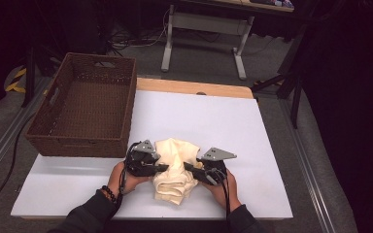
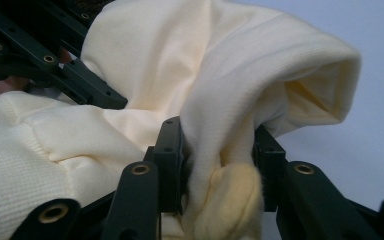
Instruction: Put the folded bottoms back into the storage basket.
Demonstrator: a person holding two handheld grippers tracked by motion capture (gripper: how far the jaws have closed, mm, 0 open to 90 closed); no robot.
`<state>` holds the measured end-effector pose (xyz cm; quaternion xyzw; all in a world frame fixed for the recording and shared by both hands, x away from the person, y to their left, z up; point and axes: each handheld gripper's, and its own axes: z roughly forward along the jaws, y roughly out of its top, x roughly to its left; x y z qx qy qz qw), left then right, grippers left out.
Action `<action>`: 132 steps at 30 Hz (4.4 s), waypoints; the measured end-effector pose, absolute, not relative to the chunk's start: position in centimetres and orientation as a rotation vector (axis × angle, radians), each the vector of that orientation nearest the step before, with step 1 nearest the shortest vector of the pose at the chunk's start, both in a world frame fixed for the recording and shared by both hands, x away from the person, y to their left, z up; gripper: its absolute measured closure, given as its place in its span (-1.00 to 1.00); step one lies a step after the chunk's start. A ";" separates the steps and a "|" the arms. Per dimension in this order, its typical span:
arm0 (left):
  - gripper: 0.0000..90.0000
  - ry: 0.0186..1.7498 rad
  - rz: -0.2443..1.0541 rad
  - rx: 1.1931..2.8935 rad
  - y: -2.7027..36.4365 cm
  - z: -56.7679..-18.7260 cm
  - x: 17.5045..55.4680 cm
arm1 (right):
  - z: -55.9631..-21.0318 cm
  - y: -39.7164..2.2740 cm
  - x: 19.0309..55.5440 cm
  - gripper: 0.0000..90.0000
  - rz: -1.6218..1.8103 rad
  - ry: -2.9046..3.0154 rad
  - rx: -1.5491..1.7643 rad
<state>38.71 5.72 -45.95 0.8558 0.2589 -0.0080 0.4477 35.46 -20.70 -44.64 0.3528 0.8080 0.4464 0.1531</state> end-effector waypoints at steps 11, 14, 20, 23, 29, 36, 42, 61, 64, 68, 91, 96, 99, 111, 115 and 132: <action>0.64 0.601 0.063 2.101 5.8 -45.6 38.1 | -44.1 -20.9 35.1 0.46 1.304 2.287 0.978; 0.64 0.591 0.091 2.093 5.8 -45.4 38.0 | -43.9 -20.9 35.0 0.46 1.313 2.278 0.971; 0.64 0.583 0.112 2.070 5.9 -45.3 38.0 | -43.6 -20.9 34.9 0.46 1.329 2.260 0.967; 0.64 0.574 0.131 2.066 6.0 -45.1 37.8 | -43.4 -21.0 34.8 0.46 1.336 2.255 0.966; 0.64 0.557 0.162 2.055 5.9 -44.8 37.6 | -43.0 -21.1 34.7 0.47 1.345 2.251 0.948; 0.65 0.534 0.205 2.048 6.0 -44.1 37.3 | -42.4 -21.1 34.4 0.48 1.356 2.235 0.915; 0.65 0.518 0.237 2.033 6.1 -43.3 37.0 | -41.6 -21.1 34.3 0.48 1.365 2.218 0.902; 0.66 0.497 0.365 1.962 7.5 -38.8 37.7 | -37.0 -19.5 36.1 0.48 1.384 2.174 0.777; 0.66 0.501 0.382 1.953 7.9 -37.6 37.9 | -35.9 -19.1 36.5 0.48 1.395 2.170 0.768; 0.66 0.516 0.399 1.918 8.8 -36.0 38.2 | -34.1 -18.3 37.1 0.48 1.410 2.154 0.743; 0.67 0.662 0.464 1.868 15.7 -30.1 39.0 | -29.3 -10.7 41.4 0.48 1.523 2.174 0.662; 0.67 0.701 0.469 1.856 17.6 -29.2 39.4 | -28.9 -8.6 42.4 0.49 1.535 2.180 0.654; 0.67 0.725 0.478 1.851 18.5 -29.0 39.6 | -28.6 -7.3 43.0 0.49 1.548 2.184 0.653; 0.67 0.826 0.531 1.869 22.7 -28.9 40.9 | -29.7 -1.8 45.6 0.48 1.552 2.199 0.637; 0.67 0.865 0.542 1.878 24.2 -28.6 41.6 | -30.1 0.1 46.4 0.48 1.568 2.199 0.656; 0.71 0.937 0.532 1.948 26.6 -30.8 44.9 | -33.6 3.9 49.9 0.48 1.546 2.239 0.751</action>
